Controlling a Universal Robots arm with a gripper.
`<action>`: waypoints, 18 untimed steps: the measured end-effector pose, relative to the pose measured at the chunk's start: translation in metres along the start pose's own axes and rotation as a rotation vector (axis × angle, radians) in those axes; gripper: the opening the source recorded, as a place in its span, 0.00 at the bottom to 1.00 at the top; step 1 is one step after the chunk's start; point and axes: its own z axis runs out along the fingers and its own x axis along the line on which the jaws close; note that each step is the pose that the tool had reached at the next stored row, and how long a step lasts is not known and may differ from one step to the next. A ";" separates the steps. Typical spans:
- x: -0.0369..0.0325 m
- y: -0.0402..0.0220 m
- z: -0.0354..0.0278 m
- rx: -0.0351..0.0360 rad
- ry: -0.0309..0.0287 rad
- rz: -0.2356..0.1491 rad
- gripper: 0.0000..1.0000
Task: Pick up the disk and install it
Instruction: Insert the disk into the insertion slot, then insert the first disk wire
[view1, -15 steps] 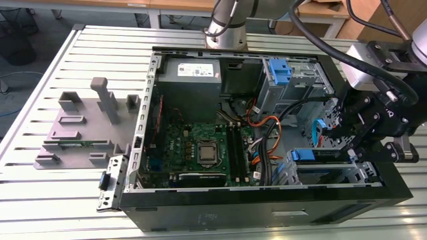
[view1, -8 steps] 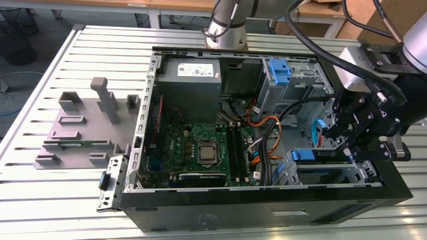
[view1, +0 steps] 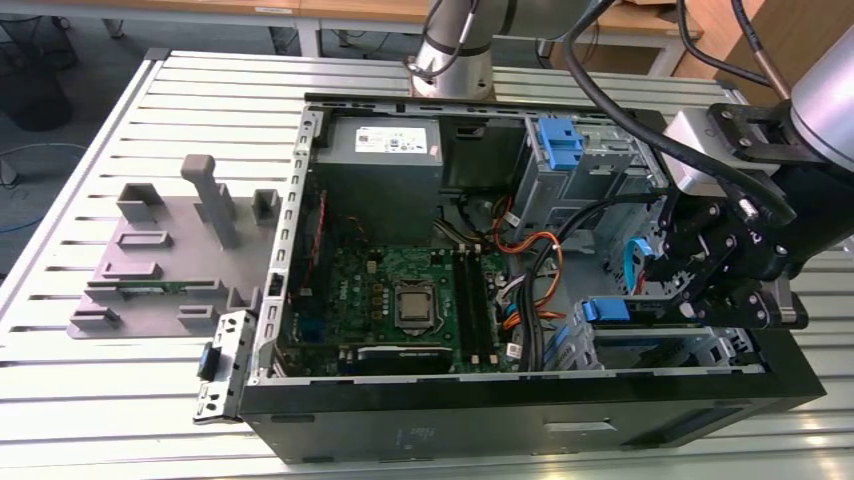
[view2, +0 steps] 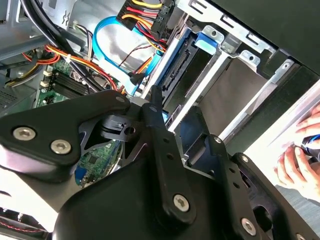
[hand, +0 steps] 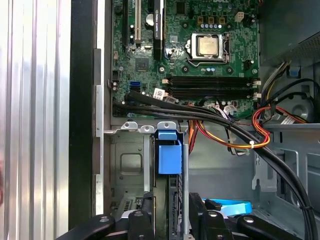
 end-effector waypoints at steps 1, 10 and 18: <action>0.0000 0.0000 0.0000 0.0000 0.0001 0.000 0.42; -0.0001 0.0001 -0.0020 0.0000 -0.0001 0.000 0.42; -0.0005 0.0002 -0.0051 0.0000 -0.0003 0.000 0.42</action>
